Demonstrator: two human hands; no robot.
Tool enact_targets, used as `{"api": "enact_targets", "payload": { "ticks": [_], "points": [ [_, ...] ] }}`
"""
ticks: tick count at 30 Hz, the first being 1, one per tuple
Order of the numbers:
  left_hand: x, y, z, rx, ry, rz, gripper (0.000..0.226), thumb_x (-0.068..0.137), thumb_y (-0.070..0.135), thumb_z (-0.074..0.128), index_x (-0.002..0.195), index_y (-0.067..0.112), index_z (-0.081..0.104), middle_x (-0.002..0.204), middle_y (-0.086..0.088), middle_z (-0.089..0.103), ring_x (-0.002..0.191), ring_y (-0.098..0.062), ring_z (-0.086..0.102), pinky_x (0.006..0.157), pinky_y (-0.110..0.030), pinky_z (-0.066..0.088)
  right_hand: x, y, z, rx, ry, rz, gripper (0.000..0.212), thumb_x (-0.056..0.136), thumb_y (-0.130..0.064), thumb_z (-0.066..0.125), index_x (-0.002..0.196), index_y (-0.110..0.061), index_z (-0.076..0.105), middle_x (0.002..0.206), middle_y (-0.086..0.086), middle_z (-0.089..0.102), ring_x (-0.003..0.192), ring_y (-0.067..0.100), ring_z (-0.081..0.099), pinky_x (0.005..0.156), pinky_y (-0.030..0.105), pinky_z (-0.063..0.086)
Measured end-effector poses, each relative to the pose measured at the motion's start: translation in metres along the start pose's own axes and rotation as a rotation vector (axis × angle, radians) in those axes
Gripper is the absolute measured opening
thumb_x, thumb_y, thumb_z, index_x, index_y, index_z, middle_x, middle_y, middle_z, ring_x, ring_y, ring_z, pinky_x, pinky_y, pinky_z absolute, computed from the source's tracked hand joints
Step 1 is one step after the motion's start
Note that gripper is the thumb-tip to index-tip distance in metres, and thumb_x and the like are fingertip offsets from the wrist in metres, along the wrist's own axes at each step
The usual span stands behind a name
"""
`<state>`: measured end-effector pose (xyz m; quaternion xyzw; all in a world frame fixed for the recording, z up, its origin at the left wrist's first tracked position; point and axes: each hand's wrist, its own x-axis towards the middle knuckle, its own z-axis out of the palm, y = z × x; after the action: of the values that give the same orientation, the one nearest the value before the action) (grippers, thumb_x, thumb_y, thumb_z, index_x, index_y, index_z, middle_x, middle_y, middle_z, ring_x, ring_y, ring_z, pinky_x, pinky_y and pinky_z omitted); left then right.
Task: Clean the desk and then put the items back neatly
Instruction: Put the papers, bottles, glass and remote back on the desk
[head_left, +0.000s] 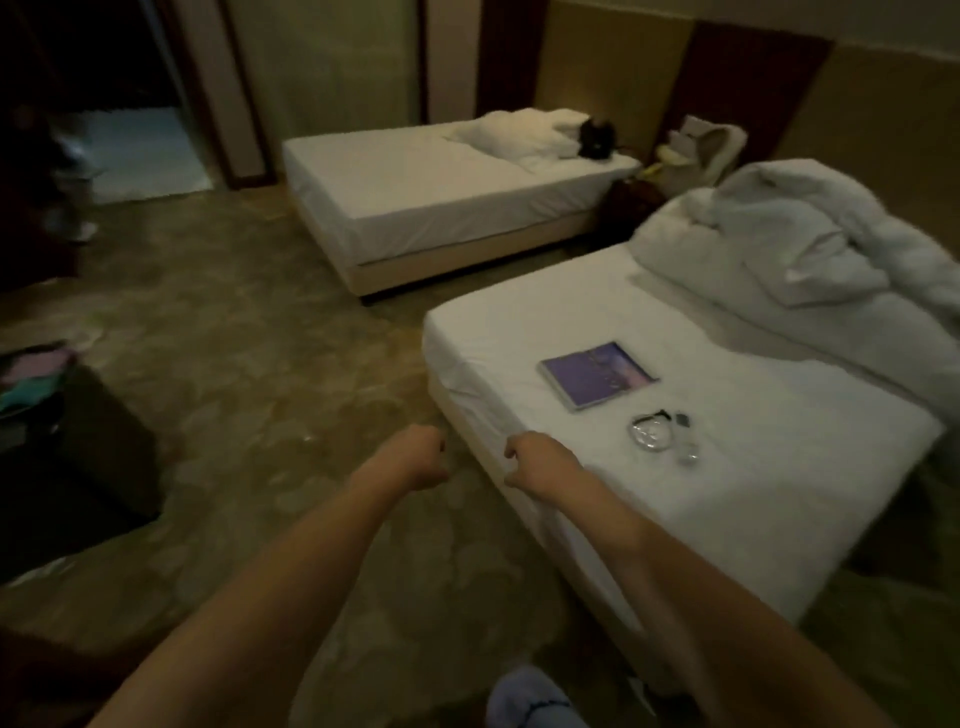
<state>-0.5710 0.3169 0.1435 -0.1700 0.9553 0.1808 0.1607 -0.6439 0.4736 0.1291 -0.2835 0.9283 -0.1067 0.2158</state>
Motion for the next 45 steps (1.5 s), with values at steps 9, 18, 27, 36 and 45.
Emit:
{"api": "enact_targets", "payload": {
  "ticks": [9, 18, 27, 36, 45],
  "points": [
    [0.069, 0.158, 0.039, 0.157, -0.123, 0.217, 0.045, 0.086, 0.024, 0.063, 0.127, 0.009, 0.054, 0.128, -0.010, 0.055, 0.114, -0.025, 0.055, 0.096, -0.034, 0.047, -0.073, 0.181, -0.026, 0.164, 0.119, 0.362, 0.042, 0.089, -0.025, 0.062, 0.128, -0.012, 0.053, 0.130, 0.008, 0.053, 0.114, 0.025, 0.054, 0.091, 0.032, 0.045],
    [0.157, 0.244, 0.072, 0.320, -0.217, 0.398, 0.054, 0.089, 0.028, 0.061, 0.138, 0.013, 0.043, 0.141, -0.011, 0.045, 0.126, -0.027, 0.046, 0.102, -0.036, 0.041, -0.057, 0.259, -0.032, 0.275, 0.183, 0.577, 0.045, 0.089, -0.029, 0.062, 0.129, -0.012, 0.052, 0.133, 0.008, 0.051, 0.119, 0.024, 0.050, 0.092, 0.032, 0.042],
    [0.331, 0.281, 0.069, 0.255, -0.389, 0.433, 0.055, 0.088, 0.027, 0.061, 0.137, 0.009, 0.044, 0.139, -0.011, 0.047, 0.126, -0.025, 0.047, 0.100, -0.031, 0.040, 0.068, 0.329, -0.058, 0.400, 0.086, 0.784, 0.047, 0.089, -0.030, 0.062, 0.131, -0.011, 0.051, 0.134, 0.009, 0.051, 0.119, 0.023, 0.051, 0.092, 0.030, 0.042],
    [0.481, 0.323, 0.106, 0.032, -0.511, 0.288, 0.074, 0.080, 0.032, 0.073, 0.138, 0.002, 0.038, 0.138, -0.019, 0.045, 0.126, -0.032, 0.045, 0.099, -0.034, 0.040, 0.170, 0.401, -0.045, 0.688, 0.103, 1.014, 0.048, 0.086, -0.030, 0.067, 0.128, -0.010, 0.053, 0.127, 0.010, 0.056, 0.112, 0.022, 0.056, 0.091, 0.031, 0.047],
    [0.545, 0.328, 0.203, -0.029, -0.636, 0.055, 0.088, 0.081, 0.034, 0.072, 0.145, 0.002, 0.020, 0.140, -0.019, 0.041, 0.122, -0.034, 0.048, 0.090, -0.042, 0.050, 0.253, 0.485, 0.023, 0.745, 0.143, 1.146, 0.062, 0.080, -0.025, 0.072, 0.131, -0.002, 0.045, 0.129, 0.020, 0.050, 0.119, 0.036, 0.049, 0.095, 0.038, 0.042]
  ]
}}
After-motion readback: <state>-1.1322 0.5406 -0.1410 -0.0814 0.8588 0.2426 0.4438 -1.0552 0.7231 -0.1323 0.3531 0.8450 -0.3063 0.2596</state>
